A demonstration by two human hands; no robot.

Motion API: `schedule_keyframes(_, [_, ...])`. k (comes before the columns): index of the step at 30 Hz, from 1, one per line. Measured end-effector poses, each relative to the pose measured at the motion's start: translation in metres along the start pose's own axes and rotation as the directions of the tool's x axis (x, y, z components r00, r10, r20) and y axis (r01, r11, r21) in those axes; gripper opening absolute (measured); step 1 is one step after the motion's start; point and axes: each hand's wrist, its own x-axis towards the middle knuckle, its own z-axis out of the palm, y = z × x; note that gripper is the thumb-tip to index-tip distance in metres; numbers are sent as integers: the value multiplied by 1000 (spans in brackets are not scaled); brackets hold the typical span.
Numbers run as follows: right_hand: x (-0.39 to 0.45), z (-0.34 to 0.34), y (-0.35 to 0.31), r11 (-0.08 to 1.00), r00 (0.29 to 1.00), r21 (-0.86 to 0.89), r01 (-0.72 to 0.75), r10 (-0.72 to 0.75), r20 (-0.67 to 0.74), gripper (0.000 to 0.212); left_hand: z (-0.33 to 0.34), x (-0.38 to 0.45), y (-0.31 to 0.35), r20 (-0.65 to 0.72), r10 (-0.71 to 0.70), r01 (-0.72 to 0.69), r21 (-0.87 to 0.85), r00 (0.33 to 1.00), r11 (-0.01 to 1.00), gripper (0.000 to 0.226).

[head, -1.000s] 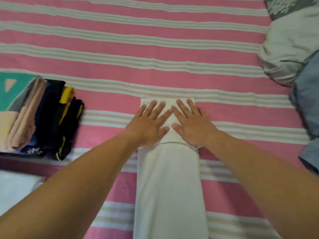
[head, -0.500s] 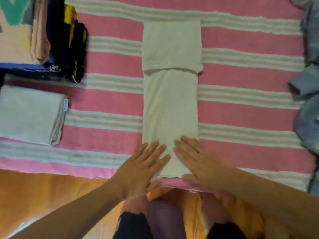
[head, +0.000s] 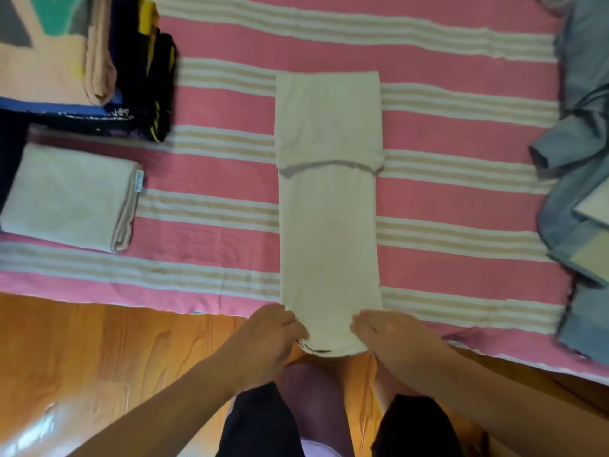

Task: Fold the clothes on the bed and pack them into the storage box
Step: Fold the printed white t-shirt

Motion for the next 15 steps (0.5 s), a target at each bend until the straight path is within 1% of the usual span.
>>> schedule_keyframes(1, [-4, -13, -1, 991, 999, 131, -33, 31, 18, 52, -9, -3, 10, 4, -112, 111, -168, 994, 979, 33])
schedule_keyframes(2, [-2, -28, 3, 962, 994, 251, -108, 107, 16, 45, -20, -4, 19, 7, -231, 219, -346, 973, 912, 31])
schedule_keyframes(3, [5, -45, 9, 905, 976, 366, -215, 213, 47, 39, -34, 0, 26, -9, -338, 289, -497, 941, 818, 29])
schedule_keyframes(4, [15, -65, 16, 818, 947, 487, -305, 315, 65, 34, -49, 9, 29, -49, -431, 317, -604, 901, 731, 29])
schedule_keyframes(5, [30, -82, 25, 747, 922, 578, -329, 387, 25, 29, -64, 20, 30, -97, -519, 313, -698, 849, 644, 31])
schedule_keyframes(6, [46, -96, 34, 671, 896, 666, -326, 445, -9, 25, -77, 35, 24, -129, -595, 279, -792, 794, 543, 33])
schedule_keyframes(7, [63, -104, 45, 564, 861, 762, -320, 509, -15, 23, -88, 52, 18, -127, -649, 235, -865, 751, 442, 34])
schedule_keyframes(8, [80, -109, 55, 415, 820, 855, -312, 573, 21, 24, -96, 70, 9, -121, -689, 208, -904, 715, 374, 38])
schedule_keyframes(9, [96, -108, 64, 291, 776, 904, -314, 627, 68, 26, -102, 88, -1, -114, -712, 204, -916, 693, 346, 45])
schedule_keyframes(10, [108, -102, 73, 239, 734, 910, -339, 672, 96, 30, -104, 103, -11, -98, -726, 216, -920, 680, 326, 53])
schedule_keyframes(12, [123, -87, 82, 257, 651, 873, -413, 754, 86, 32, -103, 120, -27, -49, -762, 248, -930, 646, 270, 61])
schedule_keyframes(13, [126, -81, 81, 236, 610, 873, -428, 788, 86, 31, -98, 122, -32, -42, -781, 253, -934, 624, 252, 58])
schedule_keyframes(15, [124, -68, 77, 171, 553, 885, -432, 826, 110, 25, -90, 117, -32, -50, -815, 280, -925, 578, 255, 45])
